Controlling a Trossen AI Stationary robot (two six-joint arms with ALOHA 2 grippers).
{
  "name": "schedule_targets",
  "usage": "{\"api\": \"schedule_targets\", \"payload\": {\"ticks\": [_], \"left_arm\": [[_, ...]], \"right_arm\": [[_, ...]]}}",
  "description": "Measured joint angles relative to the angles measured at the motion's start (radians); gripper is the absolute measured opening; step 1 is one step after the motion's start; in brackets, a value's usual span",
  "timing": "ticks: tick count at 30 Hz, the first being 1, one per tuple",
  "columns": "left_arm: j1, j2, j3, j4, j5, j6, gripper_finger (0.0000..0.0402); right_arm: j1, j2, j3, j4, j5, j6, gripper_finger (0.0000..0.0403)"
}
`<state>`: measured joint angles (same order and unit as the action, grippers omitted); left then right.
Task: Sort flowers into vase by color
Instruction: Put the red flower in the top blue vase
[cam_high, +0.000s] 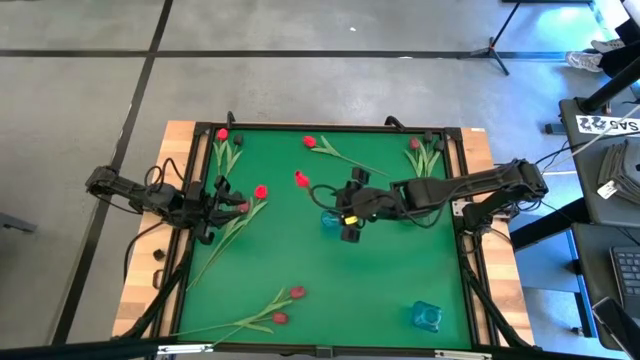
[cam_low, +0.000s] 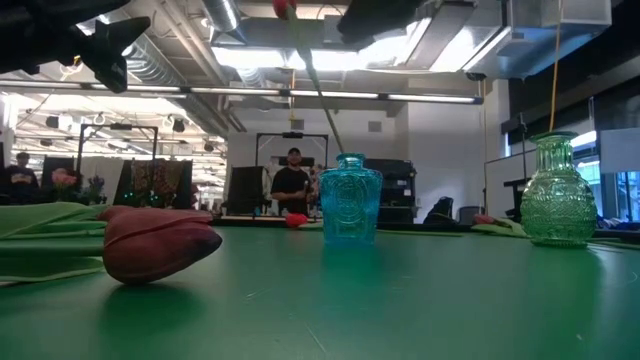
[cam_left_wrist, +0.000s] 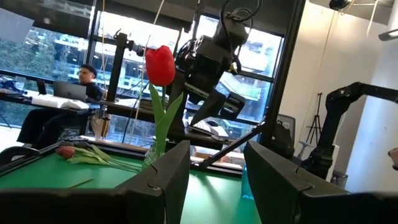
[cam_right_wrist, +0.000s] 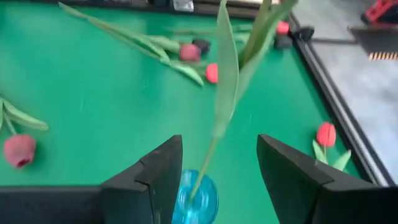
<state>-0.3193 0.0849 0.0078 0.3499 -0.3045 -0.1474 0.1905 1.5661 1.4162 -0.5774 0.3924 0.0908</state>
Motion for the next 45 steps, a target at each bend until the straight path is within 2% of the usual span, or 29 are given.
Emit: {"api": "schedule_targets", "payload": {"ticks": [5,9,11,13,16,20,24,28,33,40,45], "left_arm": [[0.0,0.0,0.0,-0.002,0.0,-0.001,0.0151],[0.0,0.0,0.0,-0.002,0.0,-0.002,0.0151],[0.0,0.0,0.0,-0.002,-0.002,-0.003,0.0151],[0.0,0.0,0.0,-0.002,-0.005,-0.008,0.0151],[0.0,0.0,0.0,-0.002,-0.006,-0.007,0.0151],[0.0,0.0,0.0,-0.002,-0.021,-0.003,0.0151],[0.0,0.0,0.0,-0.004,-0.013,-0.007,0.0151],[0.0,0.0,0.001,-0.029,-0.003,-0.007,0.0151],[0.0,0.0,0.001,-0.052,-0.002,-0.003,0.0151],[0.0,0.0,0.001,-0.077,-0.009,-0.007,0.0151],[0.0,0.0,0.001,-0.077,-0.022,-0.008,0.0151]], "right_arm": [[-0.002,-0.008,0.016,-0.121,0.015,0.086,0.0207],[-0.042,-0.01,0.016,-0.23,0.156,0.13,0.0207],[-0.094,-0.01,0.016,-0.303,0.185,0.165,0.0207],[-0.164,-0.01,0.016,-0.379,0.173,0.222,0.0207],[-0.289,-0.01,0.014,-0.417,0.087,0.276,0.0207],[-0.443,0.021,-0.023,-0.276,-0.04,0.228,0.0207],[-0.553,0.106,-0.066,-0.098,-0.159,0.208,0.0207],[-0.625,0.222,-0.074,0.014,-0.249,0.183,0.0207],[-0.678,0.341,-0.074,0.182,-0.407,0.018,0.0207],[-0.731,0.428,-0.074,0.253,-0.445,-0.141,0.0207],[-0.733,0.491,-0.074,0.245,-0.372,-0.166,0.0207]]}}
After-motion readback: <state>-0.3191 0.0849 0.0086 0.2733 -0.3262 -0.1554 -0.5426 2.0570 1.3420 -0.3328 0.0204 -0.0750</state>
